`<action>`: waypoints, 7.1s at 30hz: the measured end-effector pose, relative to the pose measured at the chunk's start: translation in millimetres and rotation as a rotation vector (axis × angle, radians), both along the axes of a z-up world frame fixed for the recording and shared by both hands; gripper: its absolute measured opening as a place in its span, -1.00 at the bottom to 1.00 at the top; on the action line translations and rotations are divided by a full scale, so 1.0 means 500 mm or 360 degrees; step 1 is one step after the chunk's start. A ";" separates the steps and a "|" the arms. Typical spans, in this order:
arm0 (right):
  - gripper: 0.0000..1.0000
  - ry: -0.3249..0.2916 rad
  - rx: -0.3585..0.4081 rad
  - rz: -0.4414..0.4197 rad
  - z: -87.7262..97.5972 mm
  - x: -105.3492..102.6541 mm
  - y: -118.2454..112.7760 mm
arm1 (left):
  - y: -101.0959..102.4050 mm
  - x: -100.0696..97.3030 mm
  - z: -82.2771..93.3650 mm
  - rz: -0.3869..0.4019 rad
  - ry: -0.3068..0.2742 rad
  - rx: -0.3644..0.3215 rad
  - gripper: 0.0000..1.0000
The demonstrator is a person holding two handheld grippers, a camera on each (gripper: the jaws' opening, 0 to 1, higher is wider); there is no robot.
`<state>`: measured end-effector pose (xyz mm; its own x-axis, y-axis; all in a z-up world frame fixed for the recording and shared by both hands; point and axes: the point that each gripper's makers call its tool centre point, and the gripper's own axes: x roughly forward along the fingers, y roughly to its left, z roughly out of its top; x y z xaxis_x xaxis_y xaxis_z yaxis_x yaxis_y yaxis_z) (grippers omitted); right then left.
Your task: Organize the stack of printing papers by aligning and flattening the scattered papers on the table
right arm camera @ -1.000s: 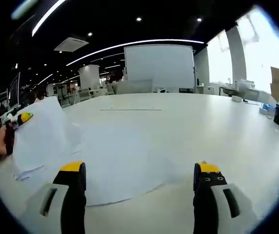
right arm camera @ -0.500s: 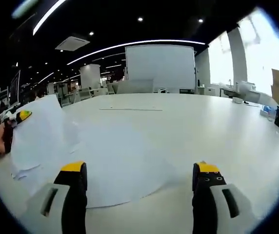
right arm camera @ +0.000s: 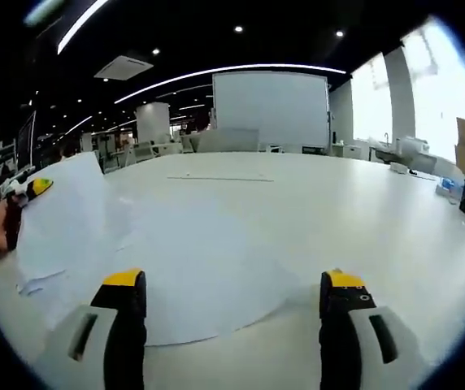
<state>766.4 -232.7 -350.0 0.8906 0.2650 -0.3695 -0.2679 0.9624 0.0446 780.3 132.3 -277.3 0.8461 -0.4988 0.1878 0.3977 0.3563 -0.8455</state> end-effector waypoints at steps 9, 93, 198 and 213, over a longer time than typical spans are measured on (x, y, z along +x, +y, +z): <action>0.50 0.0009 -0.0049 0.0000 -0.007 0.001 -0.003 | 0.004 0.002 -0.001 0.0000 -0.0001 0.0002 -0.87; -1.00 -0.0002 -0.0062 0.0010 0.005 -0.014 -0.009 | 0.002 0.002 0.000 0.0003 0.0003 -0.0009 -0.87; -1.00 -0.0385 0.0050 0.0011 0.199 -0.049 -0.009 | 0.007 0.006 -0.004 0.0011 0.0005 0.0002 -0.87; -1.00 -0.0394 0.0052 0.0019 0.201 -0.049 -0.006 | 0.004 0.002 -0.002 0.0012 0.0004 0.0006 -0.87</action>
